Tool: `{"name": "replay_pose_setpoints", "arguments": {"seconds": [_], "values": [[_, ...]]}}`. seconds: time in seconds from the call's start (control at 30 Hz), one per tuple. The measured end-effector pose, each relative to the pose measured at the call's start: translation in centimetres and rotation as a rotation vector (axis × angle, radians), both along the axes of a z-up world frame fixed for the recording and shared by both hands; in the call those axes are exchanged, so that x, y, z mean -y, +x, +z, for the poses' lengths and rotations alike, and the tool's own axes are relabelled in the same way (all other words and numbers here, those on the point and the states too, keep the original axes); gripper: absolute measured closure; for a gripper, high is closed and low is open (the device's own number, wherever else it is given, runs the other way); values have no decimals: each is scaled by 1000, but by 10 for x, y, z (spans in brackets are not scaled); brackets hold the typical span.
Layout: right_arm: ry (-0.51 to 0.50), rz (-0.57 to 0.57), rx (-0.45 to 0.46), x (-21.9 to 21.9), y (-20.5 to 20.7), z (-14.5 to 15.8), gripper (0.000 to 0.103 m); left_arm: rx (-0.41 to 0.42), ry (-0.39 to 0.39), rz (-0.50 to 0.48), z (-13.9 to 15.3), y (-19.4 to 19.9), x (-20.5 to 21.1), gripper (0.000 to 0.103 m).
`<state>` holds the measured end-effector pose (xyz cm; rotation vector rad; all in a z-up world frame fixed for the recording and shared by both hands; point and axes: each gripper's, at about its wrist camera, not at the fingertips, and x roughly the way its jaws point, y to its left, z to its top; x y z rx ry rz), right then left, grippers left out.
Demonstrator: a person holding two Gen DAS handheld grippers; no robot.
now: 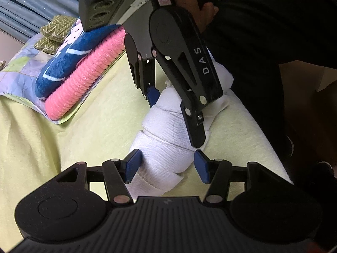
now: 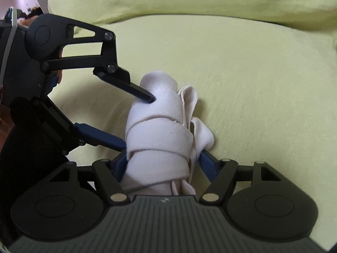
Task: Fold shopping bag
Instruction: 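Press the wrapped bundle with the right gripper while the left gripper holds it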
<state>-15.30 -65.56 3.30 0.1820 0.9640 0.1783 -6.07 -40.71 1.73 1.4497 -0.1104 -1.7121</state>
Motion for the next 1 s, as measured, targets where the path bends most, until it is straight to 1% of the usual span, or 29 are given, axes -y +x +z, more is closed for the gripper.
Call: {"name": "replay_pose_setpoints", "arguments": {"seconds": [0.1,0.17,0.3,0.33,0.37,0.4,0.47,0.53,0.6,0.7,0.77,0.83,1.0], "values": [[38,11,-40,9,10,-2,28,-5,-1,-1,-1,3,1,45],[48,25,-49,13,13,-6,23,-1,-1,-5,-1,4,2,45],[59,39,-33,18,13,-12,18,4,-2,-9,-2,5,1,45],[56,38,-24,18,12,-12,18,6,0,13,0,-9,-3,45],[48,35,-14,16,10,-12,19,8,1,49,4,-33,-10,45],[39,33,-3,15,9,-11,21,7,-1,48,4,-33,-10,45],[9,25,14,9,3,-6,30,8,-8,46,4,-35,-10,45],[-14,13,25,6,-3,-2,35,24,-19,36,4,-37,-11,45],[-14,-2,34,5,-8,-1,38,52,-19,23,5,-40,-13,45],[1,-36,41,6,-13,2,41,44,-21,48,10,-41,-16,45],[31,-73,47,8,-18,2,42,18,-28,87,12,-40,-16,46],[76,-115,51,11,-24,1,42,14,-42,130,10,-40,-15,47],[215,-253,62,18,-54,-10,42,-39,-55,199,5,-46,-7,47]]}}
